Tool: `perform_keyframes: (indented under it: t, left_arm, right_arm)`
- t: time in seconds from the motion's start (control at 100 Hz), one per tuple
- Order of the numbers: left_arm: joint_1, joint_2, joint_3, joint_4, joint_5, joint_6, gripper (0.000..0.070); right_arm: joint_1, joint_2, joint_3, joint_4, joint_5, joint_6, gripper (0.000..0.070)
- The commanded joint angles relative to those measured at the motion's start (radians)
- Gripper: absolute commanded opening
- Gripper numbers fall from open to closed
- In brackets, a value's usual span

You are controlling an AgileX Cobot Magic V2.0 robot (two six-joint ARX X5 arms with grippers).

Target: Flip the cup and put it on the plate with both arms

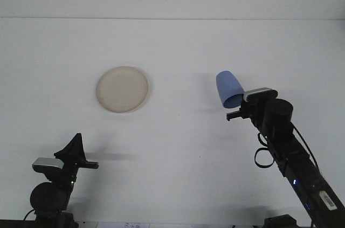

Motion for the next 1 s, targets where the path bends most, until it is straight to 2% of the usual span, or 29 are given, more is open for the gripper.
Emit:
perform_keyframes:
  t: [0.0, 0.19, 0.4, 0.7, 0.99]
  left_arm:
    - [0.0, -0.002, -0.019, 0.015, 0.005, -0.002, 0.0013]
    - [0.0, -0.002, -0.019, 0.016, 0.005, -0.002, 0.0013]
    - [0.0, -0.002, -0.019, 0.015, 0.005, -0.002, 0.0013]
    - [0.0, -0.002, -0.019, 0.015, 0.005, -0.003, 0.0013]
    - [0.0, -0.002, -0.019, 0.015, 0.005, -0.002, 0.0013]
  right_arm:
    - [0.051, 0.009, 0.147, -0.267, -0.003, -0.024, 0.0004]
    - [0.199, 0.103, 0.526, -0.786, -0.006, -0.079, 0.0004]
    - [0.33, 0.272, 0.766, -1.082, -0.005, -0.134, 0.0004]
    - [0.48, 0.518, 0.847, -1.246, -0.001, -0.176, 0.0004]
    - [0.583, 0.658, 0.847, -1.248, 0.013, -0.177, 0.0004]
